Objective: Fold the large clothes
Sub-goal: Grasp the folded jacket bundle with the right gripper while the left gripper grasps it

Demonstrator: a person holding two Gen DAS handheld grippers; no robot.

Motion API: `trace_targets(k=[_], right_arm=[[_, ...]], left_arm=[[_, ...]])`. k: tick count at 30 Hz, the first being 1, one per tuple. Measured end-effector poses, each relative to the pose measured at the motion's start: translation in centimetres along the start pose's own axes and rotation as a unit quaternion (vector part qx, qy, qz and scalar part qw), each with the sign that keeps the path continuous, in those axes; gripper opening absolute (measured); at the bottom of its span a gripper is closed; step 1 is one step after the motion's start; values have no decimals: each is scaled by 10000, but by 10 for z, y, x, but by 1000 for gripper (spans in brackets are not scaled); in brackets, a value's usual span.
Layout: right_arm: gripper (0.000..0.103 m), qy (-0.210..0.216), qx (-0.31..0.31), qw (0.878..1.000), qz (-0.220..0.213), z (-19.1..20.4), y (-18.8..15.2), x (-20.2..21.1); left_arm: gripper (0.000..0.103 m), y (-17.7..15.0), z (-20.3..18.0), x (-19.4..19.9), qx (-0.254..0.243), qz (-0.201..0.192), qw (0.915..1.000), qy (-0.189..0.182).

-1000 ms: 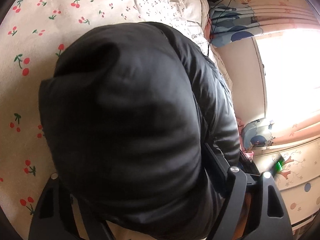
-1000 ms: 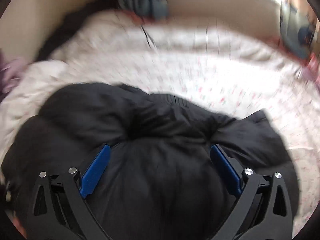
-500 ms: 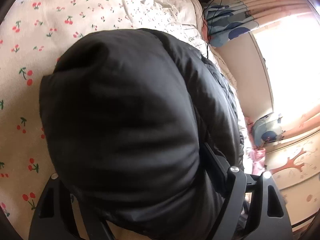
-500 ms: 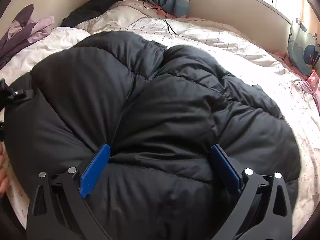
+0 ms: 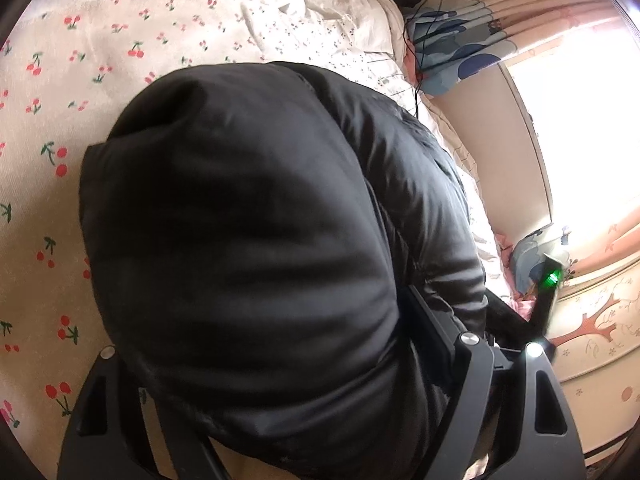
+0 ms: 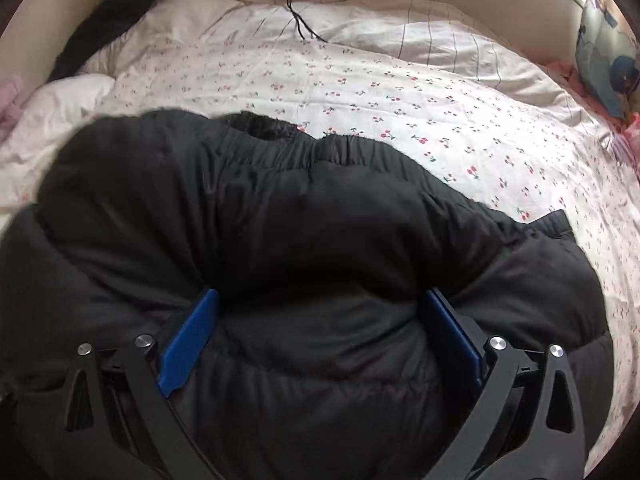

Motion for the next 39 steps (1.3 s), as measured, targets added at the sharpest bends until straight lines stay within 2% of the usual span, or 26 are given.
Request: trace_targets(k=[4,6,7,9,12,14,16,19,21,23,25,26,27,28,29,30,31,33,35,39], right_arm=[[97,293,223,9973,-633,-2,-44,72],[97,458,29,9956,-822,-18,-79,107],[97,566,-194,9947,-841,-33,-92,120],[97,885,-1138,9859,-855,-81,-131,145],[97,1190,-2419,9610,-618,-150,-188,162],[97,1127,-2874,9503,-403,-183,-218,157],[97,1424,-3388,9297,-242,-203,-241,150],[97,2002,-4001,8943,-82,-215,-259,124],[97,2389,-4214,8747,-161,-217,-262,113],[96,2633,-4275,8643,-292,-212,-254,103],[94,2634,-4316,8621,-329,-210,-251,99],[89,2539,-4389,8611,-371,-215,-253,97],[71,2516,-4457,8582,-398,-217,-254,93],[60,2564,-4549,8518,-413,-221,-257,88],[42,2730,-4619,8424,-498,-223,-258,85],[29,2859,-4616,8377,-596,-224,-258,84],[25,2863,-4518,8422,-677,-221,-255,86],[16,2824,-4294,8526,-946,-215,-245,100],[14,2870,-4123,8561,-1213,-210,-236,121],[13,2981,-3644,8689,-1529,-194,-230,175]], left_arm=[[77,4,10,1,358,87,9990,-248],[77,4,16,1,546,123,9978,-359],[77,4,19,2,622,135,9971,-406],[77,3,18,2,615,137,9972,-413],[77,3,18,3,606,114,9972,-425],[77,3,18,3,630,104,9970,-438],[77,2,19,3,642,86,9969,-448],[77,1,18,4,645,54,9968,-468],[77,-1,21,5,644,47,9967,-485],[77,-2,23,8,647,40,9965,-523],[77,-2,25,9,682,33,9961,-564],[77,-2,26,10,716,35,9957,-588],[77,-1,27,9,738,42,9954,-603],[77,-2,28,9,756,59,9952,-620],[77,-2,27,8,747,86,9951,-645],[68,-3,28,7,714,123,9951,-680],[62,-3,26,7,659,145,9953,-696],[37,-1,21,13,453,116,9957,-805],[26,0,13,25,237,51,9958,-887],[19,-7,-8,72,-255,-140,9945,-1011]])
Point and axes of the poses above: each gripper's, at about its wrist camera, not at the fingertips, and x roughly against the way its jaws point, z to its left, y to its top, the point moved 4 cm from there along -x, roughly the way its jaws point
